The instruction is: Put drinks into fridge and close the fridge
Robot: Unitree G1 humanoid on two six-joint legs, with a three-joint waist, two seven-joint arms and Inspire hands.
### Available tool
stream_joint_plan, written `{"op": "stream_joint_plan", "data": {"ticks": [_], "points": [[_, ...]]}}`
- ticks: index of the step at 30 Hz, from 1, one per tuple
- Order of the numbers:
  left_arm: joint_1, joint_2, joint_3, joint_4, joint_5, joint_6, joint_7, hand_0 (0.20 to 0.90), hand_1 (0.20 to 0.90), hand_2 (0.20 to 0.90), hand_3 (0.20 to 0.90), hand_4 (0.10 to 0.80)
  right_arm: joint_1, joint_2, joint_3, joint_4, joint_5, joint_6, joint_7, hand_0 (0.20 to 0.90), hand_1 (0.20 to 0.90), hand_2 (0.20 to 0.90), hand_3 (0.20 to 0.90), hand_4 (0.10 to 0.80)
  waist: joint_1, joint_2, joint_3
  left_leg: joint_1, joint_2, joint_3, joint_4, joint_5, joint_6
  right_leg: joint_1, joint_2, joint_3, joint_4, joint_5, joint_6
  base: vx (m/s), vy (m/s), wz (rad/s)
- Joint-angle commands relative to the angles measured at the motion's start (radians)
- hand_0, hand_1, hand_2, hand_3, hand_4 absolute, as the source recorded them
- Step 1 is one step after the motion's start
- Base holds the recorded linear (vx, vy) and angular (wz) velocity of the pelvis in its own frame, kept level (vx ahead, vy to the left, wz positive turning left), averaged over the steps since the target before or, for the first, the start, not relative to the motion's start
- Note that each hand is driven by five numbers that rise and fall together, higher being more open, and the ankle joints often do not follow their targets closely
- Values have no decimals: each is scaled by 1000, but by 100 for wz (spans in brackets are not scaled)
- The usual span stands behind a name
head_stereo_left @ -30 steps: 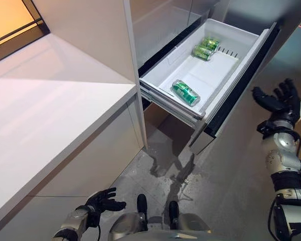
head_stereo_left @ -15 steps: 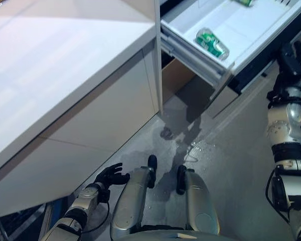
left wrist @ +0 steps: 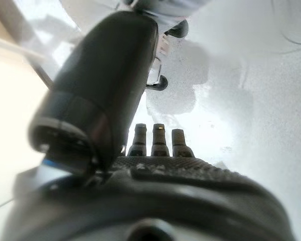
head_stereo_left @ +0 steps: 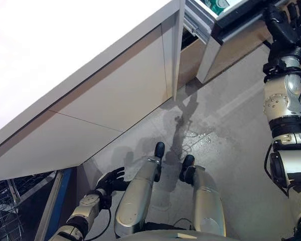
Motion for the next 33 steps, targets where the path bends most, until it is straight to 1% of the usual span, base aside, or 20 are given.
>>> {"op": "stream_joint_plan", "data": {"ticks": [1, 4, 5, 9, 12, 13, 15, 17, 20, 21, 23, 25, 27, 30, 32, 33], "points": [[39, 56, -26, -59, -4, -50, -23, 900, 900, 900, 900, 800, -166, 42, 167, -41, -101, 26, 104, 900, 900, 900, 900, 800, 97, -2, -20, 77, -7, 25, -3, -57, 51, 35, 15, 56, 28, -30, 57, 53, 50, 31], [46, 55, -25, -51, 5, -61, -30, 900, 900, 900, 900, 800, -169, 47, 171, -23, -104, 25, 103, 900, 900, 900, 900, 800, 106, -7, -29, 109, -1, 15, -50, -44, 48, 67, 14, 44, -20, -11, 70, 53, 42, 10], [46, 55, -25, -51, 5, -61, -30, 900, 900, 900, 900, 800, -169, 47, 171, -23, -104, 25, 103, 900, 900, 900, 900, 800, 106, -6, -29, 111, -1, 15, -51, -43, 48, 69, 14, 43, -22, -10, 70, 61, 26, 15], [54, 60, -19, -36, 14, -63, -41, 900, 900, 900, 900, 800, -152, 46, 160, -5, -92, 18, 98, 900, 900, 900, 900, 800, 105, -17, -47, 146, 3, 15, -96, -35, 46, 98, 18, 43, -76, 13, 86, 66, 16, 18], [56, 66, -18, -18, 13, -66, -57, 900, 900, 900, 900, 800, -133, 44, 147, -6, -74, 13, 97, 900, 900, 900, 900, 800, 90, -26, -59, 166, 6, 33, -118, -37, 47, 115, 26, 54, -128, 36, 96, -7, 18, 15], [56, 66, -15, -10, 15, -67, -64, 900, 900, 900, 900, 800, -122, 45, 143, -6, -65, 7, 97, 900, 900, 900, 900, 800, 84, -25, -63, 161, 8, 44, -124, -16, 51, 113, 28, 46, -153, 70, 91, -67, 43, -4], [62, 65, -7, 9, 18, -65, -71, 900, 900, 900, 900, 800, -85, 50, 132, -10, -49, -1, 109, 900, 900, 900, 900, 800, 70, -35, -76, 180, 9, 58, -128, -27, 53, 131, 34, 57, -182, 82, 96, -5, 32, -8], [68, 65, 1, 19, 24, -64, -75, 900, 900, 900, 900, 800, -50, 54, 121, -17, -74, -11, 118, 900, 900, 900, 900, 800, 61, -43, -85, 193, 10, 66, -131, -33, 54, 144, 38, 64, -204, 90, 99, 53, -2, -12], [82, 64, 30, 28, 27, -31, -70, 900, 900, 900, 900, 800, 101, 64, 109, -92, -192, -13, 136, 900, 900, 900, 900, 800, 25, -72, -124, 239, 18, 96, -157, -48, 52, 195, 57, 86, -286, 120, 111, 58, -25, -23], [84, 64, 33, 28, 28, -29, -70, 900, 900, 900, 900, 800, 120, 66, 109, -104, -213, -7, 132, 900, 900, 900, 900, 800, 20, -75, -130, 245, 19, 100, -162, -48, 52, 201, 59, 89, -295, 124, 112, 36, -38, -45], [97, 57, 63, 17, 33, 11, -65, 900, 900, 900, 900, 800, 275, 90, 103, -196, -243, 27, 153, 900, 900, 900, 900, 800, -15, -95, -170, 281, 26, 121, -192, -50, 49, 234, 75, 113, -353, 144, 119, 69, -46, -51], [106, 48, 81, 16, 30, 34, -59, 900, 900, 900, 900, 800, 418, 136, 94, -249, -261, 58, 174, 900, 900, 900, 900, 800, -46, -107, -210, 316, 32, 139, -219, -55, 47, 264, 88, 135, -388, 150, 122, 99, -67, -56], [115, 36, 98, 18, 35, 45, -60, 900, 900, 900, 900, 800, 561, 184, 82, -281, -307, 92, 205, 900, 900, 900, 900, 800, -77, -113, -252, 360, 40, 166, -254, -58, 43, 301, 98, 148, -422, 151, 124, 114, -74, -60], [134, 22, 111, 14, 39, 37, -68, 900, 900, 900, 900, 800, 740, 229, 76, -277, -349, 123, 256, 900, 900, 900, 900, 800, -109, -112, -304, 409, 49, 194, -297, -54, 37, 340, 110, 158, -454, 152, 126, 94, -71, -32], [140, 9, 113, 17, 44, 26, -75, 900, 900, 900, 900, 800, 842, 268, 77, -213, -428, 157, 313, 900, 900, 900, 900, 800, -132, -110, -342, 444, 58, 217, -326, -50, 32, 369, 118, 159, -474, 149, 127, 93, -82, -39], [140, 4, 114, 19, 47, 25, -77, 900, 900, 900, 900, 800, 867, 280, 78, -179, -446, 170, 322, 900, 900, 900, 900, 800, -137, -109, -354, 454, 60, 222, -334, -49, 30, 379, 121, 159, -481, 148, 126, 93, -78, -29]]}}
